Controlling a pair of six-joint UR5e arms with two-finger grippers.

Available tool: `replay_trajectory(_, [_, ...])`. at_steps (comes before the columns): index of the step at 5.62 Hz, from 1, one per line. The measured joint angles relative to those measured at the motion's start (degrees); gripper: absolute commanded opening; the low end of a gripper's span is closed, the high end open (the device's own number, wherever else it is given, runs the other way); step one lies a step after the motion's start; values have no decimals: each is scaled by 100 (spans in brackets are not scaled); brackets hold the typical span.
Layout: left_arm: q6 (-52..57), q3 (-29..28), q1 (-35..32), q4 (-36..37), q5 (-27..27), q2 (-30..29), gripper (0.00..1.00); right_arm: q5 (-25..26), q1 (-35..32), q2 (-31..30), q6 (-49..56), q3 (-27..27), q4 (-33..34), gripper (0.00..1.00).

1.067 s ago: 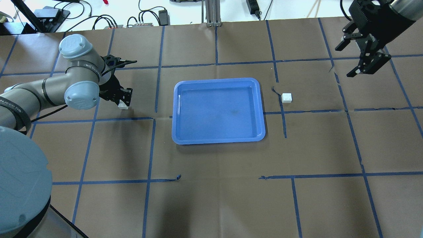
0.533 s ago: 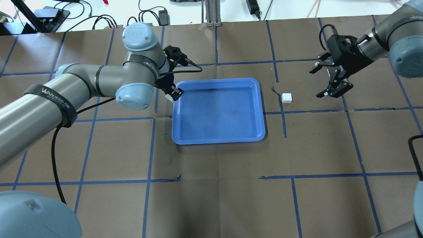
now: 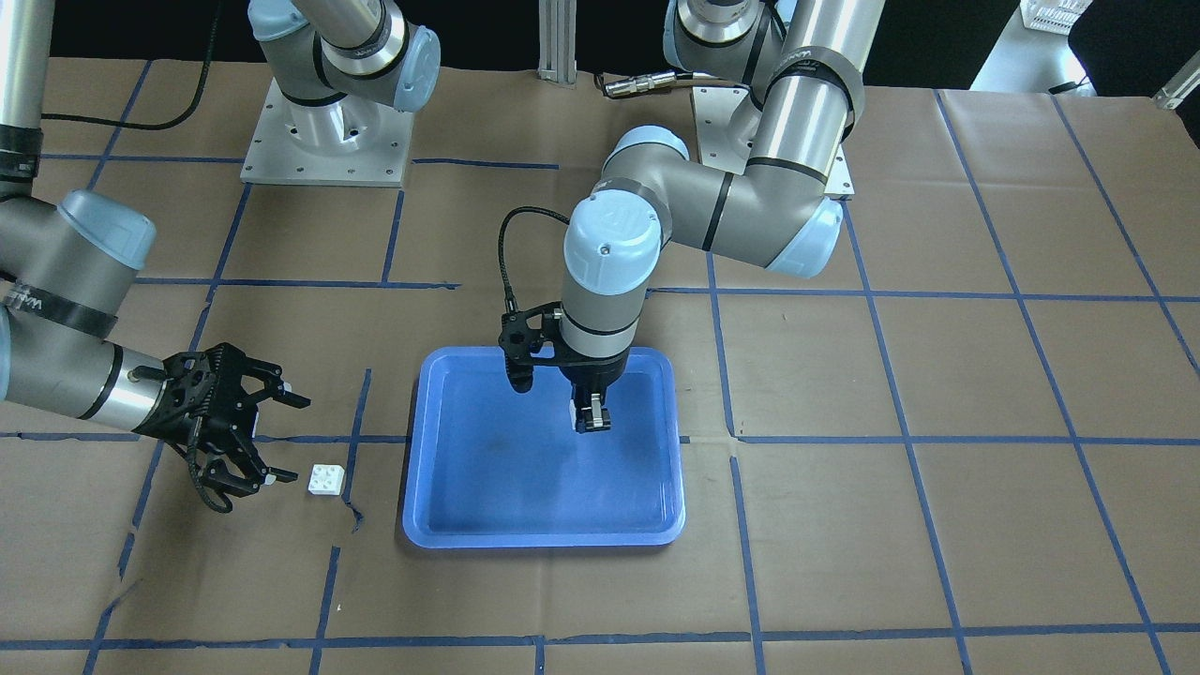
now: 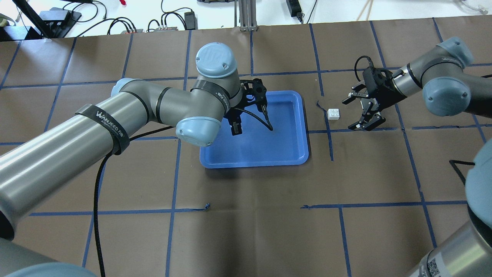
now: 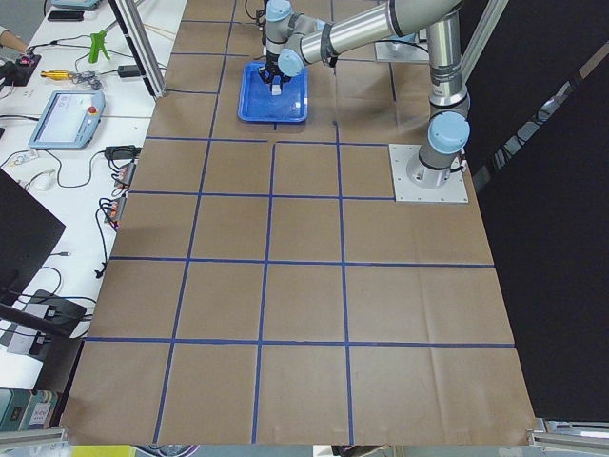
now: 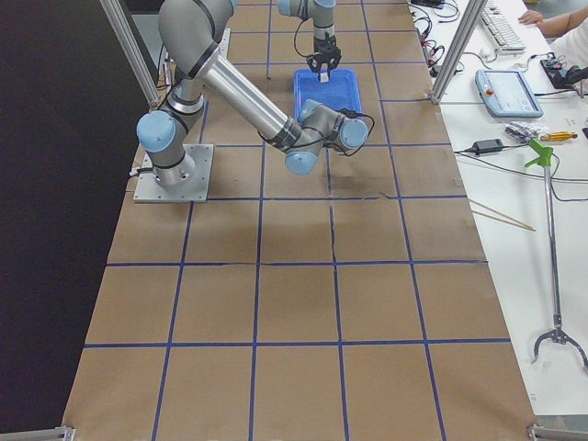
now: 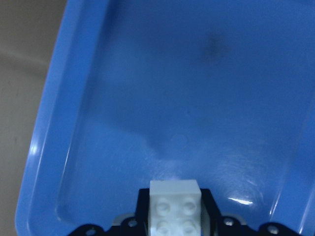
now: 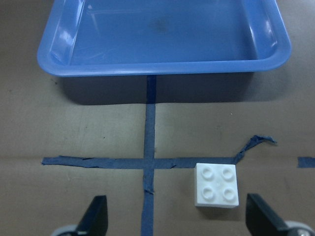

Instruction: Assemble white blocks and place on blue tray

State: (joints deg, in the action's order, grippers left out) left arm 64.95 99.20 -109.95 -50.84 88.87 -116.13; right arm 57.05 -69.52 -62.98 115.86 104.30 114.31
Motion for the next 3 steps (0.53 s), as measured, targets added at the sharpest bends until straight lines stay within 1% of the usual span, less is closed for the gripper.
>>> replay_trajectory(1, [217,15,-166,198,4,-242,4,-187,0,213,-10,-6,316,100])
replay_trajectory(2, [288,40,-283,389,19,-423,9,-451,-8,305,-29,3,606,100])
replay_trajectory(3, [313,58,-321,464,36,-495,81,-557,-21,336,-43,8,717,99])
